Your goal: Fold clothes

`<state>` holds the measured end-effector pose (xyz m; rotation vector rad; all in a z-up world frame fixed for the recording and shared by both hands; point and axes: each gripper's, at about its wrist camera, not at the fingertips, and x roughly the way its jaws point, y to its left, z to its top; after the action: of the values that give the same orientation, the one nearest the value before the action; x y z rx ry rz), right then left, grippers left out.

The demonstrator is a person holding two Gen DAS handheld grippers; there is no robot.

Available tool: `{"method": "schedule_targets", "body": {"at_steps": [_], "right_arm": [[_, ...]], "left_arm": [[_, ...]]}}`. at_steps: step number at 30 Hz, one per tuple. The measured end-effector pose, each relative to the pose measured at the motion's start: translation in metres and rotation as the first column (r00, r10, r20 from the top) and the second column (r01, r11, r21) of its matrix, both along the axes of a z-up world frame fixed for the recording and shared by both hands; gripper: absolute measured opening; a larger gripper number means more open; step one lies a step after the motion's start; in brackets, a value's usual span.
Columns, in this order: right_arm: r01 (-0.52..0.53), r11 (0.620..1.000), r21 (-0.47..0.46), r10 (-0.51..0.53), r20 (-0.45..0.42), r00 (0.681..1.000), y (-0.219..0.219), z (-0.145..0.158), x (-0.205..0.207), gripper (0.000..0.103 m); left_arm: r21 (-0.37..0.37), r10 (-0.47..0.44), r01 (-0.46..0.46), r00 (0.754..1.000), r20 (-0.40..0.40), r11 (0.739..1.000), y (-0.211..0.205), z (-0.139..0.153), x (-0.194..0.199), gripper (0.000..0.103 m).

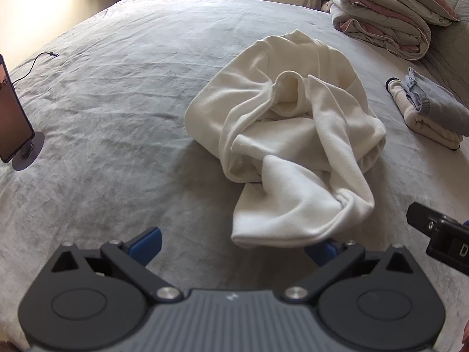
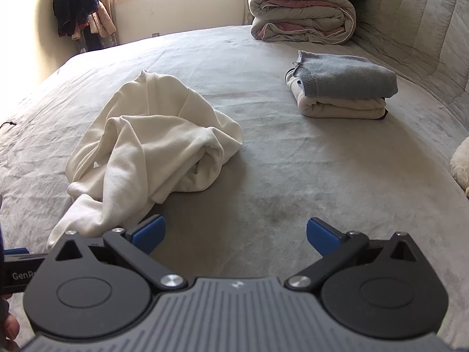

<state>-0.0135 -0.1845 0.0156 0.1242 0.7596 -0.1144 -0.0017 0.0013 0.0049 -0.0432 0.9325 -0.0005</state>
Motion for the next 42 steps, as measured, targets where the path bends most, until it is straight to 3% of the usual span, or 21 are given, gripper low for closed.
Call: {"method": "schedule_targets", "body": {"at_steps": [42], "right_arm": [[-0.007, 1.0, -0.003, 0.007, -0.008, 1.0, -0.003, -0.001, -0.002, 0.103]], "left_arm": [[0.003, 0.014, -0.014, 1.0, 0.004, 1.0, 0.006, 0.001, 0.003, 0.103]]}}
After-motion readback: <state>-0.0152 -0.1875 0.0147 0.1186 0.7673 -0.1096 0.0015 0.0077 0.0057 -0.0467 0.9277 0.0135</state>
